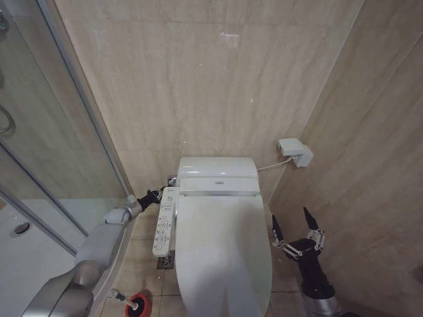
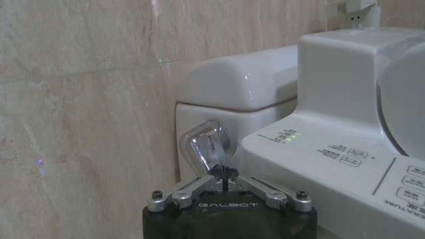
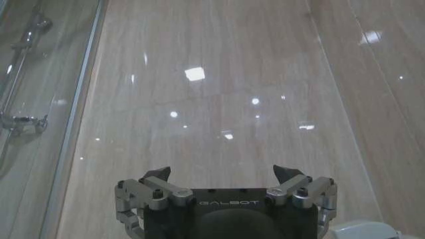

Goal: Open the toilet lid, clean the toilet bowl with a toilet brush, close the toilet lid, and flush.

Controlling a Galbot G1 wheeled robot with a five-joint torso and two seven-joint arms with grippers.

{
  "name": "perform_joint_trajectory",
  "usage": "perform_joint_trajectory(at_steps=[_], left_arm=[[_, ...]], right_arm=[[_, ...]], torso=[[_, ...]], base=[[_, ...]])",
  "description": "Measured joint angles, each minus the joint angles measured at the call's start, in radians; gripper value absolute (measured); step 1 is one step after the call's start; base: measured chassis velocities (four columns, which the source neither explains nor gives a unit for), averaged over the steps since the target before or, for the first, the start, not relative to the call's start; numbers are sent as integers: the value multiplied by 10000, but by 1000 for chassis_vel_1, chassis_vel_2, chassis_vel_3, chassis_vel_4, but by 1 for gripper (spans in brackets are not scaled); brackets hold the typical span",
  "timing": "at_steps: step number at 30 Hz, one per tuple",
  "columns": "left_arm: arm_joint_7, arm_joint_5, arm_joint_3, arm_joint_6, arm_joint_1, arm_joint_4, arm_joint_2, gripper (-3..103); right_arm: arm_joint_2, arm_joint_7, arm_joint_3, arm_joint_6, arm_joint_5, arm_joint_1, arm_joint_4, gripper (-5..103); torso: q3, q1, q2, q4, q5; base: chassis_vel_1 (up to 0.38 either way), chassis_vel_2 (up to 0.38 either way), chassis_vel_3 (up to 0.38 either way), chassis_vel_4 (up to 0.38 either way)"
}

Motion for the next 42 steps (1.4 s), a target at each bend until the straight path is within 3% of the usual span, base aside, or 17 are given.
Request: perform_joint_trajectory(at_steps=[42], left_arm=[[-104,105,43,-9,-109,34,-31,0]], right_arm=[[72,-1,2,-11,-1,53,-75,100]], torso=[[0,0,0,-2,0]], base=[[0,0,0,0]])
